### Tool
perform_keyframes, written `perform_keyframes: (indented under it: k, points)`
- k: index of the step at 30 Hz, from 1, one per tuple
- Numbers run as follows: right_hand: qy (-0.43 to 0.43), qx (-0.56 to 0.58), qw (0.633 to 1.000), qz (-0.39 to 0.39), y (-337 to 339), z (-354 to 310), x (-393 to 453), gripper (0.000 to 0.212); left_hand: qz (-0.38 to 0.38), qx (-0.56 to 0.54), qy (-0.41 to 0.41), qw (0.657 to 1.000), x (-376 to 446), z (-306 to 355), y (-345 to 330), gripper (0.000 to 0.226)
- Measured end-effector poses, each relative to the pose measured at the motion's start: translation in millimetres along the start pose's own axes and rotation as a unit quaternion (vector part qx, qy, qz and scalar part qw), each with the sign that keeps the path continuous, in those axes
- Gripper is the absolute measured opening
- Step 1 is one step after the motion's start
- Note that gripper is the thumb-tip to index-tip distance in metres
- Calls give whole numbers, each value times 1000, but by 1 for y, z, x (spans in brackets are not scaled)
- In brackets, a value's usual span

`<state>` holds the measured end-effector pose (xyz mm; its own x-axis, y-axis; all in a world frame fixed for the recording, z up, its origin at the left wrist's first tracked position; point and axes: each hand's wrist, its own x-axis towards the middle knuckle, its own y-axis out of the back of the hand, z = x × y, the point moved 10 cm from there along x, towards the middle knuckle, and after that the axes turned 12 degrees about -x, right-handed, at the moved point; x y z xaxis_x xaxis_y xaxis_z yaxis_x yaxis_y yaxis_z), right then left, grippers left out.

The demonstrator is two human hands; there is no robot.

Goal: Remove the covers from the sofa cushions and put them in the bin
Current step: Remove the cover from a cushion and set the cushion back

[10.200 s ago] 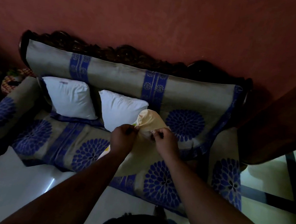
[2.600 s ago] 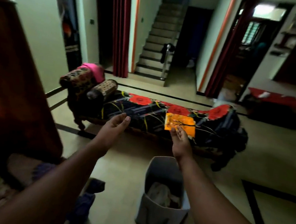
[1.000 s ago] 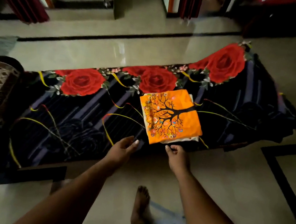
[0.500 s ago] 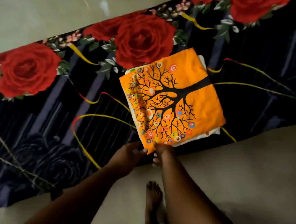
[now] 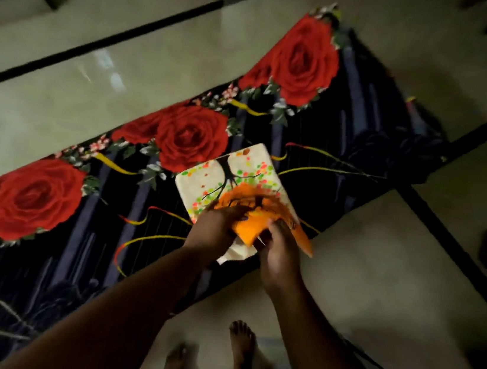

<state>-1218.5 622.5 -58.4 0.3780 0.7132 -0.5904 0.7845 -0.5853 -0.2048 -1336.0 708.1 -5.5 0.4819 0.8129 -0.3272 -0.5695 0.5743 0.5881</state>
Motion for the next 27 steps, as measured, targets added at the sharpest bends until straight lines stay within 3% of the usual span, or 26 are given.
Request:
perform_keyframes:
  k: [3, 6, 10, 12, 15, 18, 21, 24, 27]
  points:
    - [81, -82, 991, 66, 27, -63, -56, 14, -11, -177, 17, 984, -19, 58, 18, 38]
    - [228, -260, 928, 140, 43, -120, -131, 13, -32, -261, 3, 965, -58, 128, 20, 16]
    - [256, -261, 892, 265, 92, -142, -235, 22, -144, -361, 65, 919, -114, 184, -27, 45]
    - [233, -253, 882, 323, 133, -129, -281, 26, -203, -341, 65, 915, -146, 209, -59, 63]
    - [202, -250, 864, 386, 194, -109, -351, 39, -276, -287, 35, 917, -204, 250, -111, 55]
    - [186, -243, 840, 448, 254, -88, -426, 31, -379, -214, -49, 899, -281, 299, -177, 44]
    - [160, -177, 827, 509, 317, -50, -500, 18, -426, -145, -141, 882, -353, 342, -237, 25]
    - [150, -102, 815, 550, 375, -6, -567, 8, -442, -79, -251, 858, -416, 381, -306, 33]
    - [151, 12, 825, 545, 429, 47, -627, 6, -467, -63, -295, 831, -494, 417, -386, 41]
